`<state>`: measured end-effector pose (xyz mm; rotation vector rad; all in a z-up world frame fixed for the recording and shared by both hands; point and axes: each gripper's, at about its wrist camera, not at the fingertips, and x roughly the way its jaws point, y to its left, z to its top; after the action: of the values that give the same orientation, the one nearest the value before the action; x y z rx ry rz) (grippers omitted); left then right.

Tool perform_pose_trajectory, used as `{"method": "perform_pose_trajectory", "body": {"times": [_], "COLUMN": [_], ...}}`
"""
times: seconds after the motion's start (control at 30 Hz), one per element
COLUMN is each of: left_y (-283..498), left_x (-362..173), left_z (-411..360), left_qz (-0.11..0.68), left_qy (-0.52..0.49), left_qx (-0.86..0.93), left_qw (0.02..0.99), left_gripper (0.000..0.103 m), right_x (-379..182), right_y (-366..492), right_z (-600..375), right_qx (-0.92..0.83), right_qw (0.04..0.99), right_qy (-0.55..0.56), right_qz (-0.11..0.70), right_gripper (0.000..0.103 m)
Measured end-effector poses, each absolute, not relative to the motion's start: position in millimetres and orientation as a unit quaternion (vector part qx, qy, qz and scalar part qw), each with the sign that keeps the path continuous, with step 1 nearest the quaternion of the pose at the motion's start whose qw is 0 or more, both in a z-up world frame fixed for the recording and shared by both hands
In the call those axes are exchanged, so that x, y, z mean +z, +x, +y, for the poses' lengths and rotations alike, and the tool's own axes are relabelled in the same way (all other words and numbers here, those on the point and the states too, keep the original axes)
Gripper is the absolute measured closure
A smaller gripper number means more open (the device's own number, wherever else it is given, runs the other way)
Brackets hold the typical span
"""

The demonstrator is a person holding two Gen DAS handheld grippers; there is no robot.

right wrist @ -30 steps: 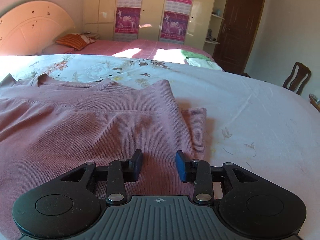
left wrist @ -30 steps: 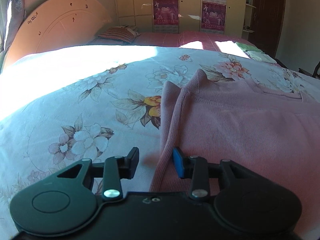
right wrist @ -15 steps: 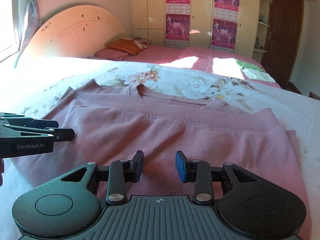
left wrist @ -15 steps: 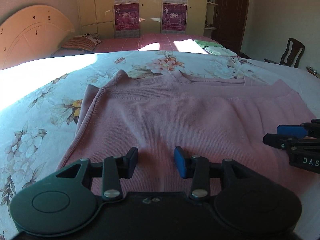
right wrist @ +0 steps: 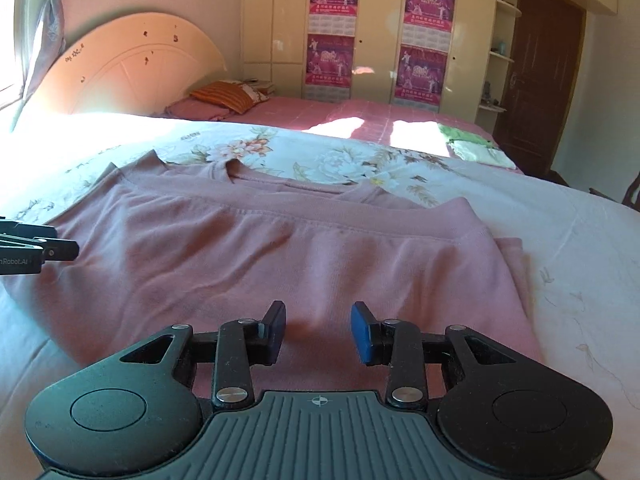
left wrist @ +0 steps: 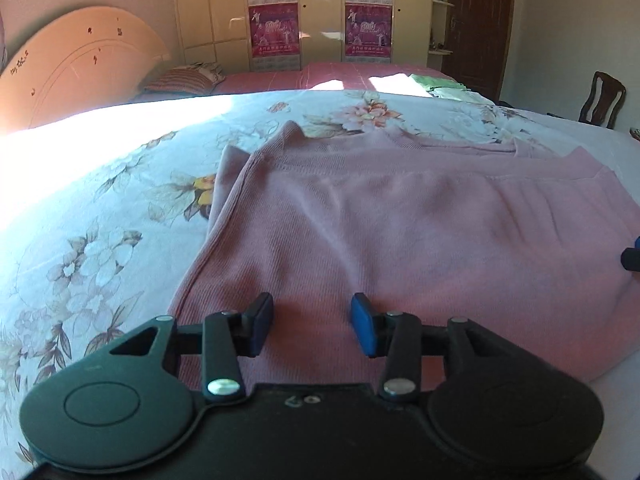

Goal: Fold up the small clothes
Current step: 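Open both grippers and move them over the folded sweatshirt toward the hem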

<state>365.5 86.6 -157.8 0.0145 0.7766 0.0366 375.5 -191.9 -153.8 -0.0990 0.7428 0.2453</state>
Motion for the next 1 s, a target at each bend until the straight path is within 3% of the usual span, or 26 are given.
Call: {"method": "perform_pose_trajectory", "body": {"times": [0.33, 0.37, 0.43, 0.47, 0.67, 0.7, 0.77, 0.8, 1.0], "left_y": [353, 353, 351, 350, 362, 364, 366, 365, 362], "left_x": [-149, -144, -135, -132, -137, -142, -154, -157, -157], "left_z": [93, 91, 83, 79, 54, 53, 55, 56, 59], "left_qz": [0.383, 0.381, 0.374, 0.371, 0.392, 0.401, 0.415, 0.413, 0.411], "left_qy": [-0.001, -0.008, -0.016, -0.015, -0.003, 0.0, -0.001, -0.002, -0.004], "left_qx": [0.041, 0.039, 0.032, 0.028, 0.013, 0.013, 0.015, 0.014, 0.006], "left_qw": [0.923, 0.924, 0.927, 0.928, 0.92, 0.916, 0.91, 0.911, 0.912], "left_gripper": [0.058, 0.056, 0.036, 0.031, 0.027, 0.026, 0.023, 0.021, 0.02], "right_x": [-166, -160, -150, -147, -142, -143, -146, -148, -167], "right_y": [355, 356, 356, 359, 374, 374, 374, 373, 367], "right_z": [-227, -226, -221, -215, -162, -154, -140, -135, -118], "right_qx": [0.103, 0.11, 0.125, 0.132, 0.176, 0.18, 0.183, 0.182, 0.155], "right_qw": [0.918, 0.92, 0.923, 0.922, 0.911, 0.911, 0.91, 0.91, 0.903], "right_qy": [-0.055, -0.041, -0.019, -0.015, -0.016, -0.019, -0.023, -0.027, -0.076], "right_qz": [0.378, 0.374, 0.364, 0.364, 0.371, 0.371, 0.371, 0.37, 0.393], "right_gripper": [0.068, 0.068, 0.068, 0.068, 0.067, 0.066, 0.054, 0.041, 0.039]}}
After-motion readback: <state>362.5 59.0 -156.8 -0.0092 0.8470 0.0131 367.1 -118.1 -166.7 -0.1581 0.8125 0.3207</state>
